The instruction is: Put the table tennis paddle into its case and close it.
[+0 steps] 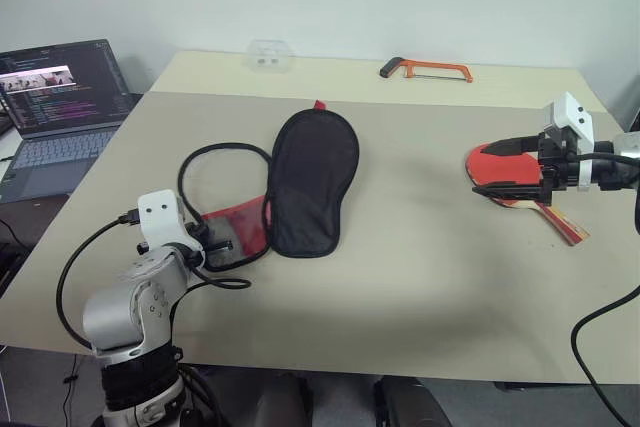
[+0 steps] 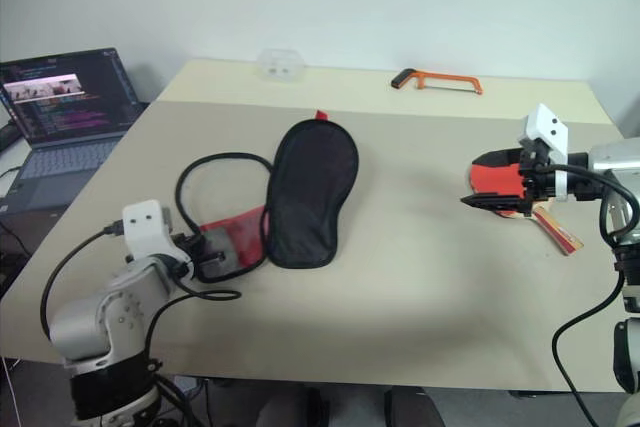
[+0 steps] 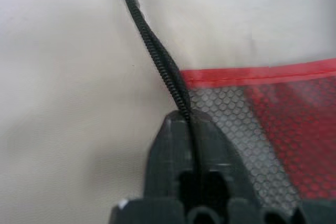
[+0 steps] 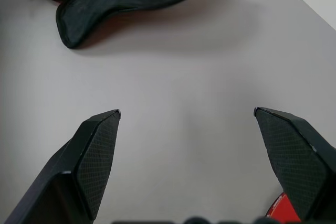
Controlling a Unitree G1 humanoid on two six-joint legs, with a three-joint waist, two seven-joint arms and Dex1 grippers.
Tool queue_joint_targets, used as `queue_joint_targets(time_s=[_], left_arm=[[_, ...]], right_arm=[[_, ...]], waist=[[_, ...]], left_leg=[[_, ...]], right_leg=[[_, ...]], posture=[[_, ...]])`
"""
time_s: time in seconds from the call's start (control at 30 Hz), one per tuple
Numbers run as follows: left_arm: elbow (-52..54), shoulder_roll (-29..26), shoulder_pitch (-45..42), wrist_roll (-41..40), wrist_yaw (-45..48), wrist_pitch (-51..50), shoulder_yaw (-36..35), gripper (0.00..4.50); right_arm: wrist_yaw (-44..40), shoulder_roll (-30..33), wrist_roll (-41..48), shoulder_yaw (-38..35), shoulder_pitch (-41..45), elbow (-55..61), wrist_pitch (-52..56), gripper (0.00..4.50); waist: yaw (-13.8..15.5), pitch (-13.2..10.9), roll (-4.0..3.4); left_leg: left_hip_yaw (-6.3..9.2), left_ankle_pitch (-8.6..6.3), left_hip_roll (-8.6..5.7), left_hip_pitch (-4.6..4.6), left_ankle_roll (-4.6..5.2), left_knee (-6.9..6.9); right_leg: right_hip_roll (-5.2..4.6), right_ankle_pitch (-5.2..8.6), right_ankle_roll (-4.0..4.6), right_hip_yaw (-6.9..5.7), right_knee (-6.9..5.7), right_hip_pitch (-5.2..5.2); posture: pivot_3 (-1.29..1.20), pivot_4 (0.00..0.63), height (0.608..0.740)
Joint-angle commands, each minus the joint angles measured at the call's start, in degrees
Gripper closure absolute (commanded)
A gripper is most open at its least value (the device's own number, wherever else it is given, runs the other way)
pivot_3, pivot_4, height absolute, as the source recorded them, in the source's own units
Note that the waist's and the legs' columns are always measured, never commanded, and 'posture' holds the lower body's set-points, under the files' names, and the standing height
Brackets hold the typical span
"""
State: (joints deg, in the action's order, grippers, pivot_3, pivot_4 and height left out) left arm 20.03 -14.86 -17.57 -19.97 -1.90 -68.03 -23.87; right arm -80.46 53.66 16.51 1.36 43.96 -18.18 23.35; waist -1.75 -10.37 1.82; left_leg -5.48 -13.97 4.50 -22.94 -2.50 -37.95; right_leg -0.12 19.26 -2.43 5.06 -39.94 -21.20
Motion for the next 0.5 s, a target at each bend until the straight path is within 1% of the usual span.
queue_joint_targets(time_s=[0.03, 0.13, 0.27, 0.5], left_arm=[[1.5, 2.0, -4.9, -1.2, 0.5, 4.1, 0.9, 4.49], [1.7, 2.9, -6.7, -2.0, 4.1, 10.4, 2.9, 4.49], [0.4, 5.7, -7.7, -3.4, 6.0, 14.3, 5.9, 4.49], [-5.0, 10.4, -10.2, 0.2, 2.0, 16.8, 12.4, 4.49]], right_arm=[[-0.1, 0.4, 0.0, -0.9, 2.0, 0.6, -1.2, 0.00], [0.0, 0.3, 0.0, -0.9, 2.1, 0.7, -1.1, 0.00], [0.0, 0.4, 0.2, -1.0, 1.9, 1.2, -1.1, 0.00], [0.1, 1.1, 0.4, -1.5, 1.5, 2.0, -0.7, 0.00]], waist=[[0.1, 0.0, 0.04], [0.1, 0.0, 0.03], [-0.2, 0.0, 0.03], [-0.1, 0.0, 0.03]], left_leg=[[0.01, 0.00, 0.00, -0.01, 0.00, 0.00], [0.02, 0.00, 0.00, -0.04, -0.01, 0.01], [-0.02, -0.04, 0.02, -0.03, -0.09, 0.04], [0.02, -0.05, 0.00, -0.03, -0.10, 0.02]], right_leg=[[0.00, 0.00, 0.00, -0.01, 0.00, 0.00], [0.01, 0.00, 0.00, -0.02, 0.03, -0.01], [0.04, 0.00, 0.00, 0.08, 0.13, -0.02], [0.06, -0.01, -0.01, 0.06, 0.15, 0.00]], posture=[[0.00, 0.150, 0.740], [0.00, 0.150, 0.740], [0.00, 0.150, 0.740], [0.00, 0.150, 0.740]])
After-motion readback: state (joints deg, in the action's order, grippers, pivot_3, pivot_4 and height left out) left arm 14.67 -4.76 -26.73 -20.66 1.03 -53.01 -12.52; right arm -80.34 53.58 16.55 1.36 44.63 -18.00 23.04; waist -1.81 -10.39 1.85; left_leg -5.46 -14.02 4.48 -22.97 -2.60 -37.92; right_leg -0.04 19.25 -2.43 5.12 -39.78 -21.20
